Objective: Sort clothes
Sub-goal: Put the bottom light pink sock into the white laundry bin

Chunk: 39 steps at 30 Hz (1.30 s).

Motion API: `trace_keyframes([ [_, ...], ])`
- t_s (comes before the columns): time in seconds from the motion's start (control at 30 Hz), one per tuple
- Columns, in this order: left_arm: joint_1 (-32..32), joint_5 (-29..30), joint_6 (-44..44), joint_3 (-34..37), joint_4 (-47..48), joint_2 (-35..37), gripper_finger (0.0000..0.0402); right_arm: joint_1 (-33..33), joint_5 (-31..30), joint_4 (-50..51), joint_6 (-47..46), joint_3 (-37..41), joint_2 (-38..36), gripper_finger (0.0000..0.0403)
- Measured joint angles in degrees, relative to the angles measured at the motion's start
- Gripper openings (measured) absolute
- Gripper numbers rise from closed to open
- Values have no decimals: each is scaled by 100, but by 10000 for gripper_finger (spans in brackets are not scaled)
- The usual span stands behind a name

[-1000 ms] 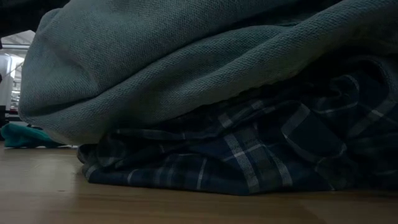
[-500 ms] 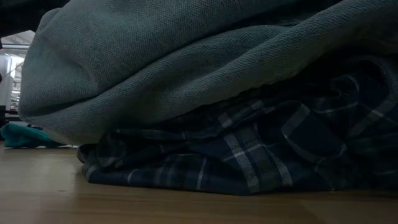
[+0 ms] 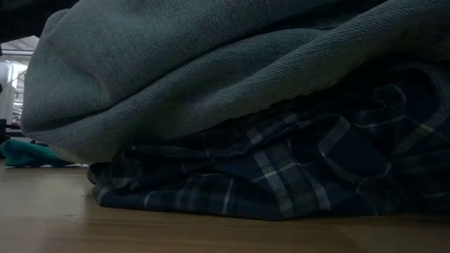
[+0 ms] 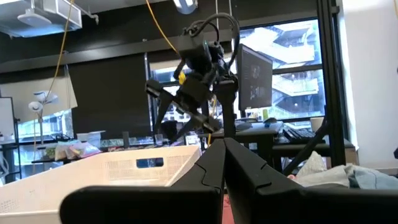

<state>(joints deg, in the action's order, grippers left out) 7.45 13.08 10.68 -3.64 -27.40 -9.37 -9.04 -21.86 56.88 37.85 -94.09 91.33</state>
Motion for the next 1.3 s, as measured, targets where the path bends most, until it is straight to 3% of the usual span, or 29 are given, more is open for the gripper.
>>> trace_keyframes([
  [0.27,1,0,22,0,43,0,1,464,51,961,-378,-746,-4,209],
  [0.6,0,0,182,0,42,2,1,2044,51,1655,-1287,-1293,-11,209],
  [0.8,2,0,288,0,35,2,1,2998,19,2244,-2382,-1292,-9,209],
  [1.07,-1,0,281,0,34,1,1,4346,-702,2896,-4020,-891,-9,209],
  [1.3,1,-1,-39,0,227,1,1,5088,-773,2873,-5381,332,-9,209],
])
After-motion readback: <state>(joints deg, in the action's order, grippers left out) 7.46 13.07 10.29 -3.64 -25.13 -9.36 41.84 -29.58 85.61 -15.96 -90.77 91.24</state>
